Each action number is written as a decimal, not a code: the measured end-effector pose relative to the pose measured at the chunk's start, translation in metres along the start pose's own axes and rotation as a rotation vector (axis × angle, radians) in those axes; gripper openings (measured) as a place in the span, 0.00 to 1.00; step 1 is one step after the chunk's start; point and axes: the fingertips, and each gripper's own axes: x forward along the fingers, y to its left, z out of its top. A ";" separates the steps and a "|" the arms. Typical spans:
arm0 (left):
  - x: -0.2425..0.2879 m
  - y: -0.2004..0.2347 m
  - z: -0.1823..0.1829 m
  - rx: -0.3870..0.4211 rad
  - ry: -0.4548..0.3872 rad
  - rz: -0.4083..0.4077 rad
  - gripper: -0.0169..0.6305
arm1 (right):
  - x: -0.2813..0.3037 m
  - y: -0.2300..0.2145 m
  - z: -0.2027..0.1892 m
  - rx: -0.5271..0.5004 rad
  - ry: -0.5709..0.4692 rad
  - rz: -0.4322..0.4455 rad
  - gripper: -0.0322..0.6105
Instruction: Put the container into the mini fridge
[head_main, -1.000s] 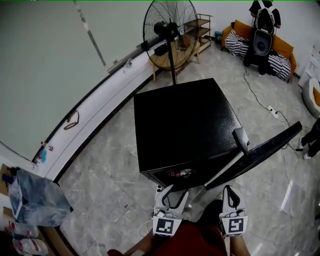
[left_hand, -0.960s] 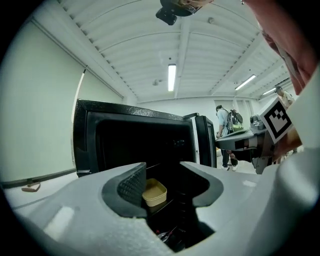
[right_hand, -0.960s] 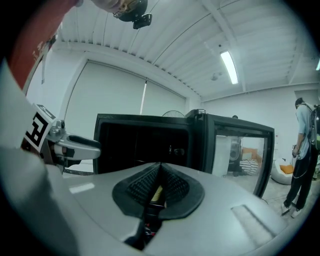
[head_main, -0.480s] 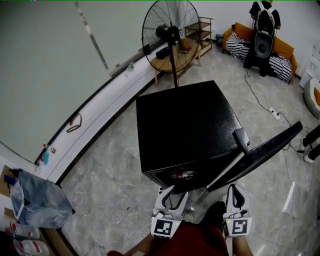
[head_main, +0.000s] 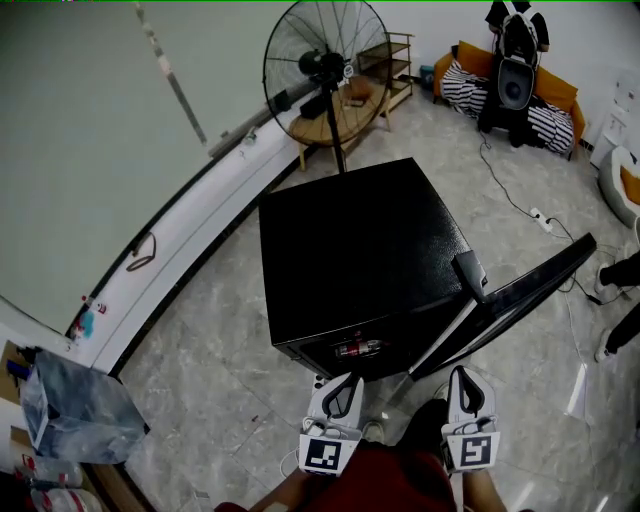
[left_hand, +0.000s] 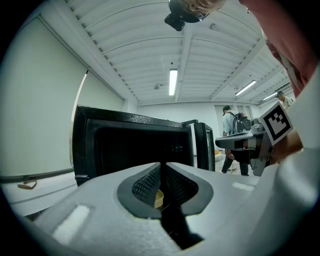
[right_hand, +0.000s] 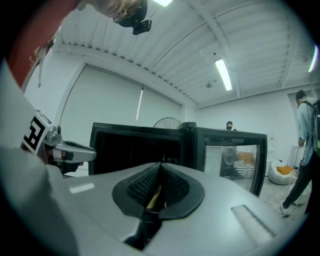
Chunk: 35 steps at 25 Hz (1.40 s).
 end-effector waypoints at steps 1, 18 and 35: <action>0.001 -0.001 0.000 0.007 -0.003 -0.002 0.08 | 0.000 -0.001 -0.001 0.003 0.002 -0.004 0.05; 0.008 -0.006 -0.006 0.020 0.029 -0.017 0.04 | -0.002 -0.001 -0.002 -0.007 0.005 -0.010 0.05; 0.017 -0.003 -0.017 0.024 0.067 -0.019 0.04 | -0.006 -0.011 -0.003 -0.021 0.022 -0.032 0.05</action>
